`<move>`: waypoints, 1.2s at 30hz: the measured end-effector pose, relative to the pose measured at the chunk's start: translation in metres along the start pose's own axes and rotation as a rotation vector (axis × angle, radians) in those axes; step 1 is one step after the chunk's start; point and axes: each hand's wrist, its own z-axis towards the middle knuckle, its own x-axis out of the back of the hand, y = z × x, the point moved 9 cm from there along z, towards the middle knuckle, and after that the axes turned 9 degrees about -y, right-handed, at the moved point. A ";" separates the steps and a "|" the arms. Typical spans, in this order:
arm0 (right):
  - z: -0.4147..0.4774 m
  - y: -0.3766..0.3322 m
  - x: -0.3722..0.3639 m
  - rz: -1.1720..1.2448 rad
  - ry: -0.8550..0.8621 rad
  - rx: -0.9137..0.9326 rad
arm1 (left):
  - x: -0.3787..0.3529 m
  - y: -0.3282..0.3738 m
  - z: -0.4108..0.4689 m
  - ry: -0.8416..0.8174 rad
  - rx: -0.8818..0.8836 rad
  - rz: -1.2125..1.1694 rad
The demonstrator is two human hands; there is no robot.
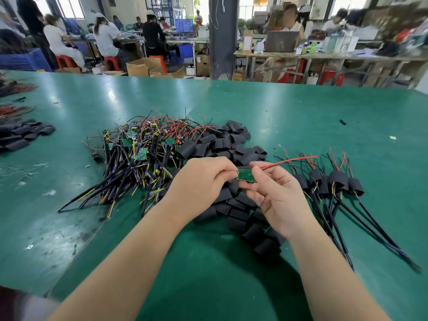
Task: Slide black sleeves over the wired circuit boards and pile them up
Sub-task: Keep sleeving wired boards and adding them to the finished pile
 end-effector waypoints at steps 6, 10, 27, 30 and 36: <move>-0.001 -0.010 -0.002 -0.144 -0.042 0.055 | -0.003 -0.018 -0.009 0.164 0.137 -0.202; -0.002 -0.004 0.002 -0.197 0.055 -0.021 | 0.000 -0.009 -0.023 0.332 0.077 -0.220; -0.008 -0.039 0.041 -1.305 0.306 0.035 | -0.019 -0.046 -0.039 0.165 0.322 0.154; -0.004 -0.033 0.046 -1.412 0.237 -0.027 | -0.018 -0.050 -0.039 0.181 0.360 0.168; 0.005 -0.006 0.050 -1.496 0.142 -0.190 | -0.019 -0.055 -0.040 0.186 0.376 0.155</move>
